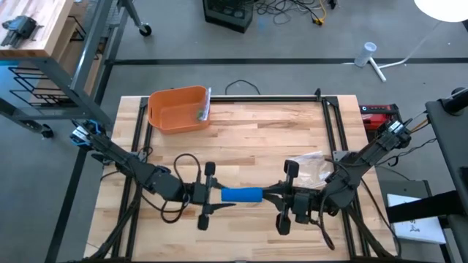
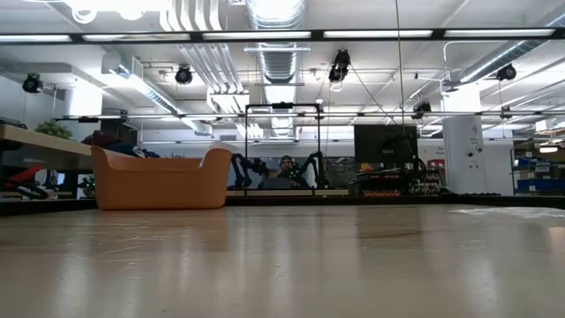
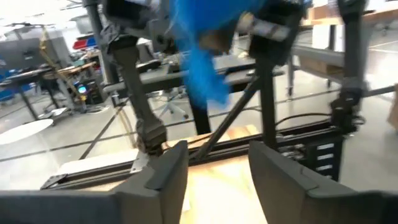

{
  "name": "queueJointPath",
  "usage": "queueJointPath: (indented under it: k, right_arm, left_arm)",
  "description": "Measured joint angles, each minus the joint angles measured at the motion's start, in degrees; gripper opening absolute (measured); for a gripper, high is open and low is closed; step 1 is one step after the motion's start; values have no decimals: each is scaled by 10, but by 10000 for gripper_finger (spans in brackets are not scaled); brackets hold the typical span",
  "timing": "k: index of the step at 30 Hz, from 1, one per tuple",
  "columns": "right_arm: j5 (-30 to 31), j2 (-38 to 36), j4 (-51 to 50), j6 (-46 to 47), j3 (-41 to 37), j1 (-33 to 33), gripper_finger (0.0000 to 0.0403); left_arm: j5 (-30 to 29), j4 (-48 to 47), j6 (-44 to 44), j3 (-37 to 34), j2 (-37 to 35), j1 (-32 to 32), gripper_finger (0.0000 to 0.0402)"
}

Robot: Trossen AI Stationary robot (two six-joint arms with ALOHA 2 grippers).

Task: Roll bandage
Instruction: Roll the blue bandage

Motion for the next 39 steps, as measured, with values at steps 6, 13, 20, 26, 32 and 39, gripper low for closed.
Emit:
queueJointPath:
  k: [6, 13, 20, 26, 32, 39]
  right_arm:
    - [-2, 0, 16, 0, 0, 1, 2]
    - [-2, 0, 22, 0, 0, 1, 2]
    - [0, -1, 25, 0, 0, 1, 2]
    - [4, -2, 26, 0, 0, 1, 2]
    - [4, -2, 25, 0, 0, 1, 2]
    - [5, -2, 25, 0, 0, 1, 2]
  left_arm:
    - [16, 85, 13, -2, 40, 36, 194]
    - [56, 231, 26, -2, 81, 65, 208]
    - [86, 359, 26, -2, 131, 70, 195]
    - [106, 473, 11, -2, 170, 72, 180]
    - [106, 543, 0, -2, 197, 74, 177]
    - [112, 544, -9, -2, 197, 74, 194]
